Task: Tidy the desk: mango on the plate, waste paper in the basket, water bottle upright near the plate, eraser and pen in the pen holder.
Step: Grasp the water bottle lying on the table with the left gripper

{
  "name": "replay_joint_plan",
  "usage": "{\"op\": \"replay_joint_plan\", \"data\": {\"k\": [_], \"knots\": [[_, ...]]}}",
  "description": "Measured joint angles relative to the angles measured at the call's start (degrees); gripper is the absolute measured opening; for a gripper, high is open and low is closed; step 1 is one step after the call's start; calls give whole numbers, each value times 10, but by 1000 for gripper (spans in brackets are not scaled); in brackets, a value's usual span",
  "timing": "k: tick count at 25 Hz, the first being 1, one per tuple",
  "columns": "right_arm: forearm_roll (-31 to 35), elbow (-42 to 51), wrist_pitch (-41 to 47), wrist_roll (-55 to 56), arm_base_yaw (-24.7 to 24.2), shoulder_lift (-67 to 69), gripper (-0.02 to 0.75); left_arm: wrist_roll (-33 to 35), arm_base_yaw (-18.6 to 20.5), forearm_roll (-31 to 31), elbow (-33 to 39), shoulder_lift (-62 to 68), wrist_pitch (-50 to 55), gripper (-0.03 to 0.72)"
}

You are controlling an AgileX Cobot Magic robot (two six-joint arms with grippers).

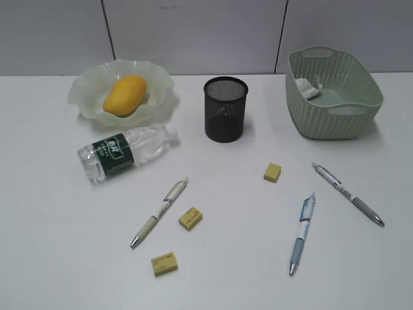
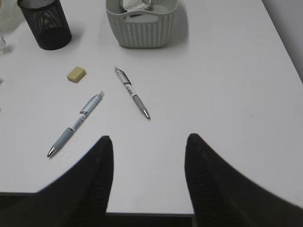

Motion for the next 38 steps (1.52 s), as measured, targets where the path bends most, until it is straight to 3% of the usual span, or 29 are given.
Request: {"op": "replay_joint_plan", "data": {"k": [15, 17, 21, 27, 33, 38], "knots": [[-6, 0, 0, -8, 0, 0, 395, 0, 0, -2, 0, 0, 0, 377], [-7, 0, 0, -8, 0, 0, 394, 0, 0, -1, 0, 0, 0, 428], [-7, 0, 0, -8, 0, 0, 394, 0, 0, -1, 0, 22, 0, 630], [-7, 0, 0, -8, 0, 0, 394, 52, 0, -5, -41, 152, 20, 633], [-7, 0, 0, -8, 0, 0, 394, 125, -2, -76, -158, 372, 41, 608], [-7, 0, 0, -8, 0, 0, 394, 203, -36, -104, -250, 586, 58, 596]]}}
